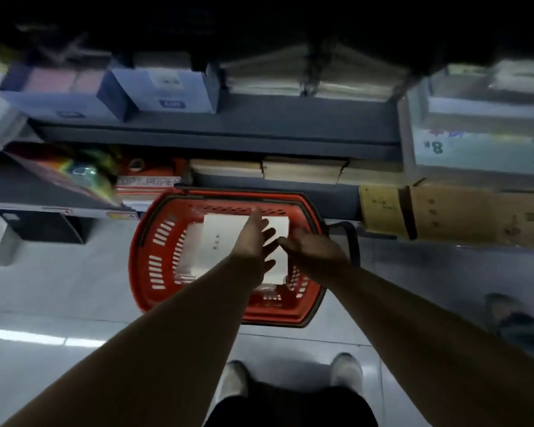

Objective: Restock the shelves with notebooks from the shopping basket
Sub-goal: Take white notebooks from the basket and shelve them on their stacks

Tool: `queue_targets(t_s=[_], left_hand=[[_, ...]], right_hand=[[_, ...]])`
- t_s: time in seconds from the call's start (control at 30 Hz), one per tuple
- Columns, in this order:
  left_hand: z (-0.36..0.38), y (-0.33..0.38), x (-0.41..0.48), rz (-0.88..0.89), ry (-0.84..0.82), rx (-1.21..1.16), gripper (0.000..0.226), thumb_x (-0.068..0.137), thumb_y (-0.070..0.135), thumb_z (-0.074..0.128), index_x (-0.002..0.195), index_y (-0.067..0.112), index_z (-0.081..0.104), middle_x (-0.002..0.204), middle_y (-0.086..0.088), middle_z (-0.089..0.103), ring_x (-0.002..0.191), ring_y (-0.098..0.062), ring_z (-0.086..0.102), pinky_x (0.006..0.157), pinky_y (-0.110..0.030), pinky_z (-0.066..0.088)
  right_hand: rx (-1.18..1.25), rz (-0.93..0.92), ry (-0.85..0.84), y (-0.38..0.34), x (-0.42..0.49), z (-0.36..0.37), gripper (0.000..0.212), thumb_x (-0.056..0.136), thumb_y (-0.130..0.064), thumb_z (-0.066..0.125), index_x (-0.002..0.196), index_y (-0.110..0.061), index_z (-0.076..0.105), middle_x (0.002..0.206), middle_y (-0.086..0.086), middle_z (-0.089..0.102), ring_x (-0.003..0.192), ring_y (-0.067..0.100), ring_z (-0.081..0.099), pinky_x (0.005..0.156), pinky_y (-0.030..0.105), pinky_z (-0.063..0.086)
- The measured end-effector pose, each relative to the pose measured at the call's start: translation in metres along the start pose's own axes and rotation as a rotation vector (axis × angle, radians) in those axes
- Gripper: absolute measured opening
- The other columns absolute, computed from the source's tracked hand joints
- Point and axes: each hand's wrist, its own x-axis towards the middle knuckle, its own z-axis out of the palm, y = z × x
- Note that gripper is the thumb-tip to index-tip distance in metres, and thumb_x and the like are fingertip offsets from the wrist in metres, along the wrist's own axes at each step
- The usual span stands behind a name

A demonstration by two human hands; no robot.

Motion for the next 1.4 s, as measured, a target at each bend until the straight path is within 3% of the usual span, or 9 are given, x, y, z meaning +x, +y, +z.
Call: queue_targets(t_s=[0.07,0.13,0.27,0.33,0.4,0.57,0.87,1.1,1.4], left_hand=[[0.001,-0.026,0.031,-0.038,-0.005,-0.011,0.065,0.097,0.062,0.029,0.147,0.021,0.037,0.15,-0.001,0.043,0.135,-0.023,0.042,0.105,-0.043,0.029],[-0.001,-0.056,0.056,-0.083,0.014,-0.034,0.066,0.097,0.062,0.029,0.148,0.021,0.036,0.15,-0.001,0.042,0.135,-0.023,0.042,0.104,-0.044,0.029],[-0.005,-0.113,0.081,-0.19,0.025,-0.045,0.065,0.098,0.061,0.028,0.148,0.019,0.035,0.151,-0.004,0.041,0.132,-0.025,0.044,0.094,-0.04,0.032],[-0.008,-0.135,0.083,-0.221,0.032,-0.037,0.065,0.098,0.06,0.028,0.147,0.018,0.036,0.145,-0.003,0.047,0.112,-0.019,0.055,0.089,-0.038,0.034],[-0.01,-0.149,0.085,-0.23,0.056,-0.046,0.065,0.099,0.059,0.028,0.146,0.017,0.037,0.138,-0.001,0.053,0.102,-0.017,0.055,0.091,-0.04,0.032],[-0.011,-0.157,0.096,-0.241,0.1,-0.017,0.068,0.098,0.061,0.029,0.147,0.015,0.036,0.152,-0.007,0.04,0.139,-0.028,0.037,0.109,-0.047,0.025],[0.023,-0.198,0.101,-0.252,0.021,-0.275,0.068,0.098,0.058,0.034,0.15,0.014,0.028,0.126,0.003,0.052,0.139,-0.031,0.037,0.105,-0.044,0.033],[0.067,-0.213,0.099,-0.328,-0.071,-0.354,0.068,0.099,0.058,0.031,0.144,0.008,0.037,0.151,-0.009,0.041,0.143,-0.028,0.031,0.114,-0.044,0.026],[0.07,-0.209,0.119,-0.307,0.069,-0.396,0.062,0.099,0.053,0.038,0.147,0.014,0.035,0.153,-0.011,0.036,0.14,-0.032,0.035,0.111,-0.048,0.03]], right_hand=[[-0.187,-0.035,-0.161,0.036,0.032,0.024,0.047,0.099,-0.048,0.039,0.134,-0.018,0.05,0.131,-0.001,0.057,0.124,0.021,0.052,0.087,0.026,0.046],[-0.474,-0.182,-0.331,0.067,0.049,0.041,0.052,0.098,-0.052,0.037,0.138,-0.02,0.048,0.141,0.002,0.049,0.134,0.025,0.042,0.106,0.037,0.039],[0.058,-0.196,-0.226,0.113,0.054,0.065,0.038,0.102,-0.038,0.037,0.128,-0.015,0.053,0.138,0.019,0.052,0.127,0.041,0.047,0.107,0.057,0.035],[-0.869,-0.492,-0.195,0.148,0.048,0.065,0.044,0.1,-0.038,0.041,0.141,-0.021,0.039,0.15,0.012,0.037,0.14,0.034,0.031,0.114,0.058,0.023],[-1.063,-0.423,-0.203,0.155,0.06,0.068,0.059,0.096,-0.046,0.044,0.149,-0.025,0.025,0.153,0.005,0.026,0.143,0.027,0.019,0.116,0.058,0.014],[-1.017,-0.39,-0.198,0.167,0.062,0.051,0.059,0.091,-0.053,0.05,0.142,-0.028,0.034,0.15,-0.001,0.029,0.139,0.022,0.023,0.113,0.06,0.011],[-1.106,-0.294,-0.187,0.229,0.036,0.004,0.071,0.086,-0.063,0.049,0.146,-0.031,0.028,0.154,-0.004,0.024,0.143,0.019,0.018,0.117,0.05,0.007],[-1.074,-0.225,-0.213,0.281,0.021,-0.027,0.074,0.087,-0.061,0.05,0.15,-0.032,0.022,0.16,-0.006,0.015,0.147,0.02,0.006,0.119,0.037,0.011],[-0.996,-0.286,-0.127,0.253,0.058,-0.025,0.052,0.091,-0.062,0.043,0.13,-0.029,0.049,0.133,-0.009,0.05,0.13,0.015,0.038,0.115,0.035,0.013]])
